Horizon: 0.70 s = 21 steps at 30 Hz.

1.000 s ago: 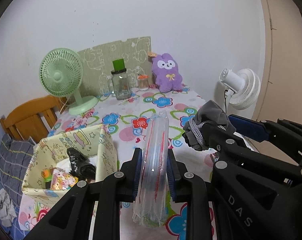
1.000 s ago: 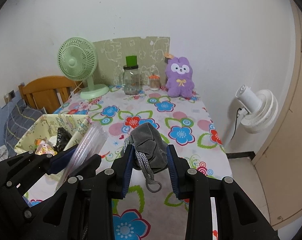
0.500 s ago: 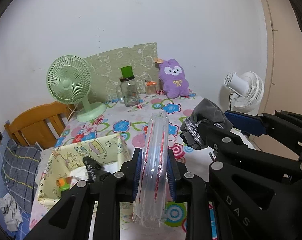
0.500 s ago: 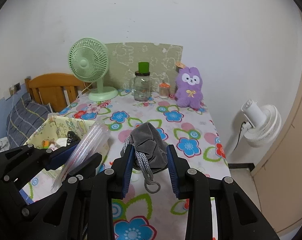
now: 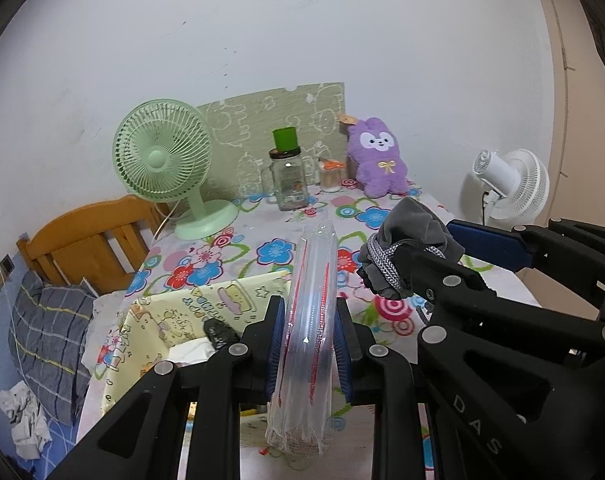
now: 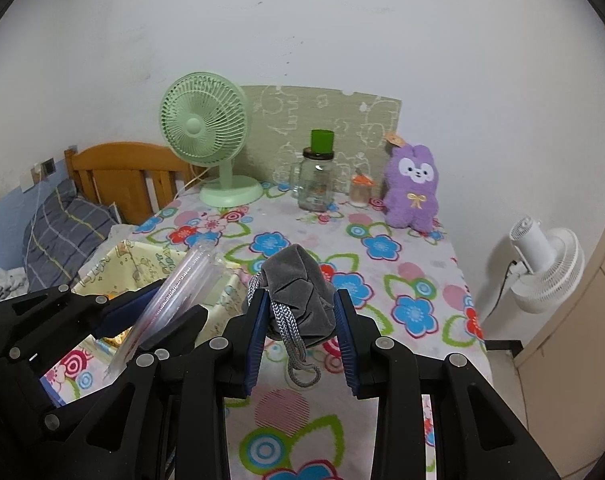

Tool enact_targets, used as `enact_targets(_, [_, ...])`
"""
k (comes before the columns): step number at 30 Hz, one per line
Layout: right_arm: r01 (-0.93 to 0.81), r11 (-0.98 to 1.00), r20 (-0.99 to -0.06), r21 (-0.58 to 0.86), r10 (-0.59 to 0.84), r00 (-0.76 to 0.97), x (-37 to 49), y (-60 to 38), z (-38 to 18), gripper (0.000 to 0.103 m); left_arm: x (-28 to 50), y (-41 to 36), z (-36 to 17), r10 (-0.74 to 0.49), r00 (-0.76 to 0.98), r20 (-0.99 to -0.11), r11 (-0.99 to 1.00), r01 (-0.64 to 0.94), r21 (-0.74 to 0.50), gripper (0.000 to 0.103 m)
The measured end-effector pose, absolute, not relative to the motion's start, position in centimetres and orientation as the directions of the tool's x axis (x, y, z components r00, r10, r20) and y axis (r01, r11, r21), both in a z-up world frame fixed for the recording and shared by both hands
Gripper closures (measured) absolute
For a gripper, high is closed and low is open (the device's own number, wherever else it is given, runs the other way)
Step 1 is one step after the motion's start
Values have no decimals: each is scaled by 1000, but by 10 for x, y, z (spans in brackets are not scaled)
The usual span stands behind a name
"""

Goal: Organize soft objects
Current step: 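Carry the plastic bag in the left tool while the right tool carries the grey cap to the box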

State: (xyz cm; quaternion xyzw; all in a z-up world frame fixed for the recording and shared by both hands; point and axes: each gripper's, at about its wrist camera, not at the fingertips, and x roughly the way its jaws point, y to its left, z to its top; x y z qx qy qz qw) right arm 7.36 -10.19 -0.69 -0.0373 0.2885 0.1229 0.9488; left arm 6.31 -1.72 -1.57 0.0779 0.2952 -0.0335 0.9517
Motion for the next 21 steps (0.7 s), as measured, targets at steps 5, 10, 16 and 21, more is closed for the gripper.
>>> enact_targets(5, [-282,959,-563,-3,232,794,82,-85,-9,67,70,-2,-19,-7,818,-575,988,95,123,80])
enact_targets(10, [-304,953,-572,1,250,781,91,-70,-12,67,78,13,-25,-3,810,-586,990,84,112,80])
enact_targets(16, [-347,937,-585,24,295,756,103,-50,-18,67,90,32,-31,5,798,-603,993,68,98,80])
enact_targets(21, [-375,927,-598,33,319,735,113,-36,-24,67,99,44,-39,17,790,-612,995,49,91,77])
